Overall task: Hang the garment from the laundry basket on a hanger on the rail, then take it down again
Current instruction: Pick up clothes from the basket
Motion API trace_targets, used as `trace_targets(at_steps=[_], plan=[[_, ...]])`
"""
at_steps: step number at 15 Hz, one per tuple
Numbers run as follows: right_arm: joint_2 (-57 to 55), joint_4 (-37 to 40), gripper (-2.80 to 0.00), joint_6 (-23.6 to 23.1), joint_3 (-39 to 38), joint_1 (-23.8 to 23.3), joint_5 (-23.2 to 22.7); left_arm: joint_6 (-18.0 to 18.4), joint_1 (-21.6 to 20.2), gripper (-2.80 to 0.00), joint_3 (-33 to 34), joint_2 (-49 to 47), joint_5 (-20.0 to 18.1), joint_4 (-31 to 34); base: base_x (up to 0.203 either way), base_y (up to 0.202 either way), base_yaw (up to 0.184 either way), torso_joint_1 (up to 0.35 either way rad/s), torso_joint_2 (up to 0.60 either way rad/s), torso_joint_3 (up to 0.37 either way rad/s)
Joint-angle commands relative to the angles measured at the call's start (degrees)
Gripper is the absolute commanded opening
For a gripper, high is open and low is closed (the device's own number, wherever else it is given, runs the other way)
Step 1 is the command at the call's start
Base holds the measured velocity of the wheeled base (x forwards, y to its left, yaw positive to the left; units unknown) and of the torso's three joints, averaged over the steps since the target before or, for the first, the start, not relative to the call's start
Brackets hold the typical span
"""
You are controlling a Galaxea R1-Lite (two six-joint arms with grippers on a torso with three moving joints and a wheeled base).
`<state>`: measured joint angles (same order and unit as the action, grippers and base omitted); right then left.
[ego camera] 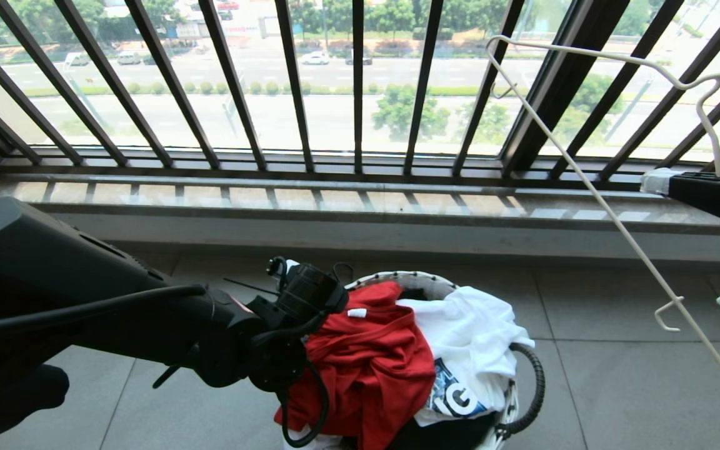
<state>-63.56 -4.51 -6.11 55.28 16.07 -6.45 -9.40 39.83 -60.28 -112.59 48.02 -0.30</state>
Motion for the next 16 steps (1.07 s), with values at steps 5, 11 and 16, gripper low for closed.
trace_targets(at_steps=[5, 11, 16], plan=[[0.0, -0.1, -2.8, 0.0, 0.0, 0.0, -0.1, 0.0, -0.3, -2.8, -1.1, 0.4, 0.2, 0.0, 0.0, 0.0, 0.0, 0.0, 0.0, 0.0], [0.0, -0.1, -2.8, 0.0, 0.1, 0.0, -0.1, -0.4, -0.4, -2.8, -2.5, 2.5, -0.5, -0.1, 0.0, 0.0, 0.0, 0.0, 0.0, 0.0], [-0.1, -0.1, -2.8, 0.6, 0.5, -0.1, -0.1, -0.5, -0.1, -2.8, -3.5, 9.4, -9.0, -0.1, 0.0, 0.0, 0.0, 0.0, 0.0, 0.0]])
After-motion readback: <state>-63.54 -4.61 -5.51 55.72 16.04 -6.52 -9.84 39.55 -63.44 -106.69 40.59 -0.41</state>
